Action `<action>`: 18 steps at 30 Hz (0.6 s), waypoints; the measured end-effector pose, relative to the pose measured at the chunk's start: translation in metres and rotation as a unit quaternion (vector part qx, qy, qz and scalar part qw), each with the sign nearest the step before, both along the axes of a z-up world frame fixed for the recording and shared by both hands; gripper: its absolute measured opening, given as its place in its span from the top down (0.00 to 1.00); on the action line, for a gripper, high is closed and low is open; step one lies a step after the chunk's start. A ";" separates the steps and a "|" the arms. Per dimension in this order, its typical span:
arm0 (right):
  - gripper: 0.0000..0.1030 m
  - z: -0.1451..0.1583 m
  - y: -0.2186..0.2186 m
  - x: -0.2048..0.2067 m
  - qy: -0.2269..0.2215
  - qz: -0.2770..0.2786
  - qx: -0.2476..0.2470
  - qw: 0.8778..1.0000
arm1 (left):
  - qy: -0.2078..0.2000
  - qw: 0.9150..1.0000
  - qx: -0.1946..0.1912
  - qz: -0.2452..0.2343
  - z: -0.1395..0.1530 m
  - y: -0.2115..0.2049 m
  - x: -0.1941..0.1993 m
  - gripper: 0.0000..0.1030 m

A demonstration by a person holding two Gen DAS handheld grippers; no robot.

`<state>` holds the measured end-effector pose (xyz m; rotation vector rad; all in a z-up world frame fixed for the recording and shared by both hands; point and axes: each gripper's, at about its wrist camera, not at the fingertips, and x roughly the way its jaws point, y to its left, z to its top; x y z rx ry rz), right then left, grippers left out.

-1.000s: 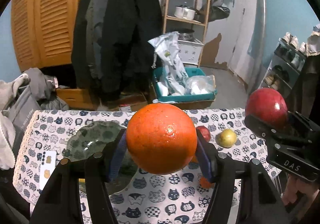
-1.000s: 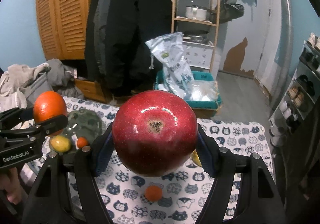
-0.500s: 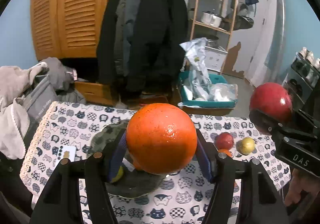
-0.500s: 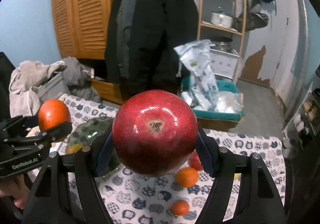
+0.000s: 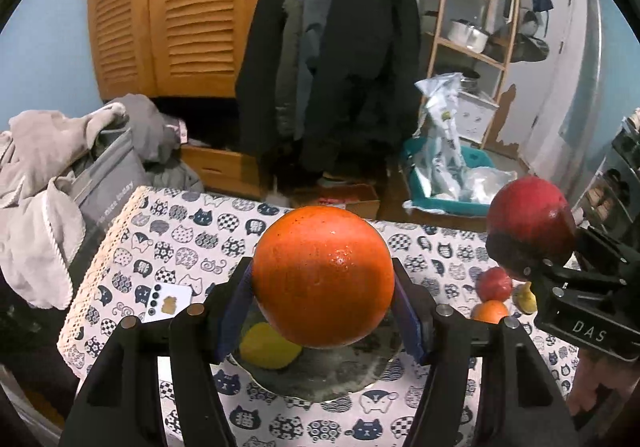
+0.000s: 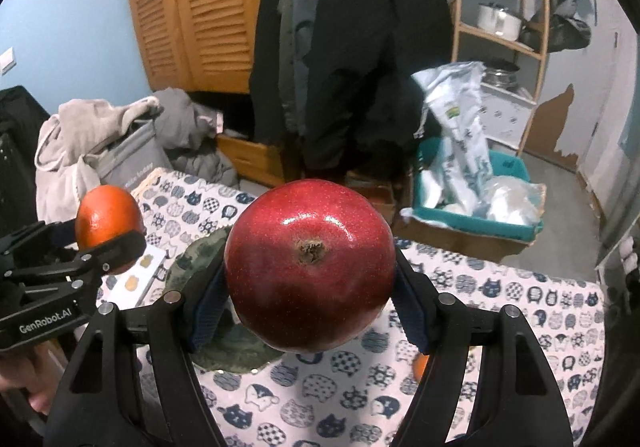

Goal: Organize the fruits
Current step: 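Carry large orange with left tool while right tool carries red apple over green bowl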

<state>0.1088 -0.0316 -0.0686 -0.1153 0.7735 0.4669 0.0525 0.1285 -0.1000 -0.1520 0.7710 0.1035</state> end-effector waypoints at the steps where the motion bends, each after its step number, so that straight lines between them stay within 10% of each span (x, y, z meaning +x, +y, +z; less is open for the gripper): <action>1: 0.29 -0.002 0.003 0.001 0.003 0.002 0.000 1.000 | 0.004 1.000 0.000 0.001 -0.003 0.002 0.002 0.36; 18: 0.29 -0.082 0.064 0.064 0.098 0.034 0.000 0.995 | 0.093 0.995 -0.017 0.040 -0.085 0.054 0.056 0.36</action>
